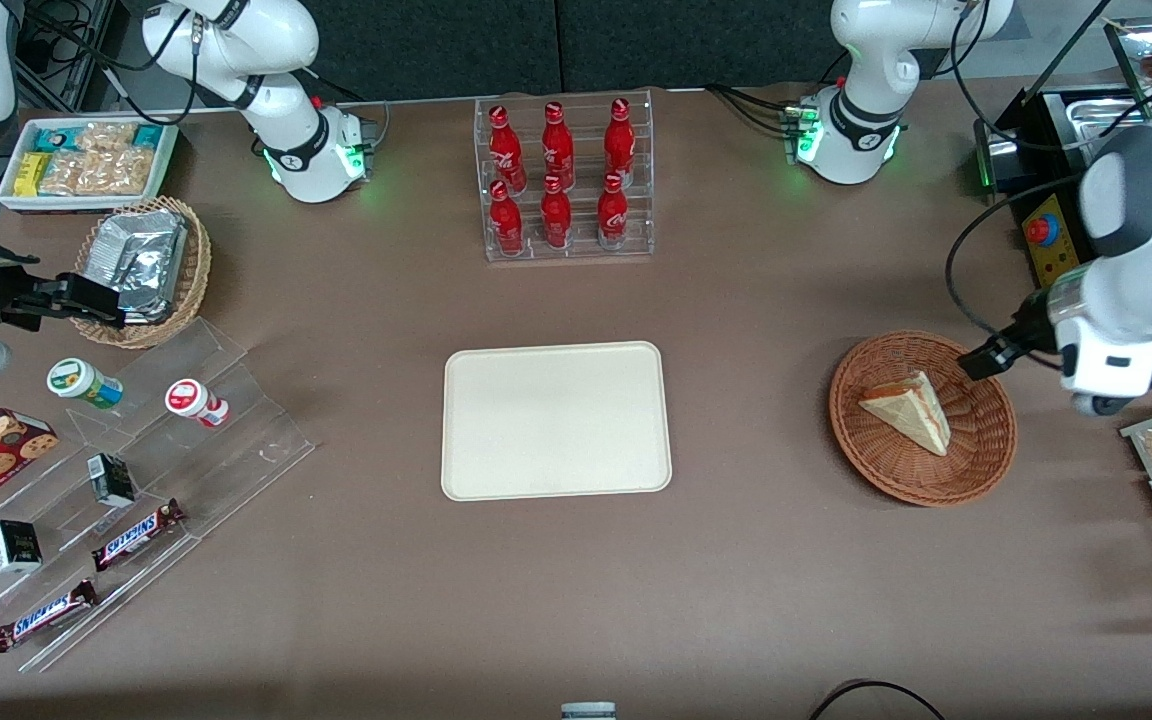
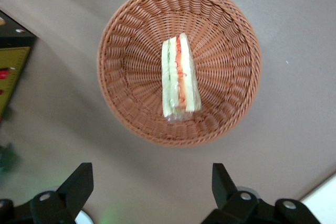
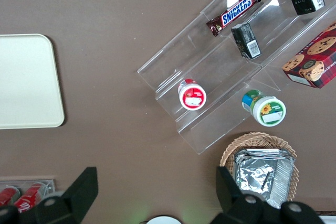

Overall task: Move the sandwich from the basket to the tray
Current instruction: 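Lower the open left gripper over the wrapped sandwich in the wicker basket, then close the left gripper on the sandwich's wrapped edge, then lift the sandwich and carry it with the left gripper to the cream tray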

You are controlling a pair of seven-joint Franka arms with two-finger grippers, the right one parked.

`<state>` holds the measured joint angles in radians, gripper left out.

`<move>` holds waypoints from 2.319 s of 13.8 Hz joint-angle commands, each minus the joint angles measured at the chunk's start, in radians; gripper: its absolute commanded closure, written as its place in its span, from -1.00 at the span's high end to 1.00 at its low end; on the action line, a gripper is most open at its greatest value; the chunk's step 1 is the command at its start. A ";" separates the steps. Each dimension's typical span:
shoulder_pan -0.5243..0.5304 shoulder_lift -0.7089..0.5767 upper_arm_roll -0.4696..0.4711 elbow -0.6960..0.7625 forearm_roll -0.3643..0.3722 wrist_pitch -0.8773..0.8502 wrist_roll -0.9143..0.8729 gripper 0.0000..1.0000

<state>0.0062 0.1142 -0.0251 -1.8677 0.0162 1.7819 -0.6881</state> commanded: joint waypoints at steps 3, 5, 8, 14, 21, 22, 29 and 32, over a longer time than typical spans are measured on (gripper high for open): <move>0.000 0.028 -0.001 -0.149 -0.002 0.220 -0.146 1.00; -0.002 0.061 -0.001 -0.195 -0.002 0.301 -0.165 1.00; 0.000 0.087 -0.001 -0.281 -0.002 0.457 -0.168 1.00; 0.001 0.166 -0.001 -0.327 0.001 0.566 -0.168 1.00; 0.011 0.200 -0.001 -0.305 -0.004 0.597 -0.174 -0.64; 0.009 0.191 -0.001 -0.276 -0.002 0.576 -0.203 -0.75; -0.006 0.170 -0.137 0.188 -0.053 -0.008 -0.300 -0.77; -0.060 0.189 -0.255 0.290 -0.059 -0.038 -0.427 -0.77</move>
<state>-0.0092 0.2662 -0.2337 -1.6489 -0.0386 1.7703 -1.0388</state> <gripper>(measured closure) 0.683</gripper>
